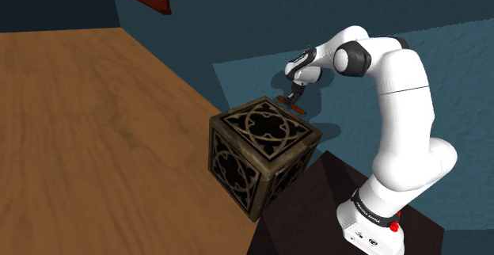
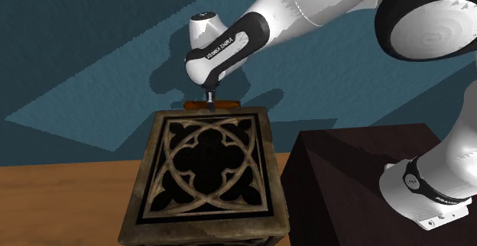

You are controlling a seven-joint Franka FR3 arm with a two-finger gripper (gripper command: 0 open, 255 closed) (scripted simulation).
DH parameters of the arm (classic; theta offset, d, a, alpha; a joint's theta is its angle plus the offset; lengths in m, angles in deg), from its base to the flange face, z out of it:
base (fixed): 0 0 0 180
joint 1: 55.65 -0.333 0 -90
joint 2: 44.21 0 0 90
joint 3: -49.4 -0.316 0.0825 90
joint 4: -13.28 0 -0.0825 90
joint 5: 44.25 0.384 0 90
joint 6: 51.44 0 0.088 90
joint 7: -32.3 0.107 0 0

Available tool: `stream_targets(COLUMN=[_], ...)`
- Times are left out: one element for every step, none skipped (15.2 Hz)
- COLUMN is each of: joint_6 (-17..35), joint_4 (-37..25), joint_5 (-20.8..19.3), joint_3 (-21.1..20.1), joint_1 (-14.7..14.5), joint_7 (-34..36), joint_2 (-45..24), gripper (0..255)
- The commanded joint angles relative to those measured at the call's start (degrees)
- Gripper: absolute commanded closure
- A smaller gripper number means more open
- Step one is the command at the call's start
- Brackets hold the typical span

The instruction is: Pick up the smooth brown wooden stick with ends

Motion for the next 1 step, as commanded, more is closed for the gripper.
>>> stream_targets(joint_6=[-0.3], joint_4=[-0.02], joint_5=[-0.1], joint_3=[0.09], joint_1=[-0.04], joint_7=[0.06], joint_2=[0.27], gripper=[255])
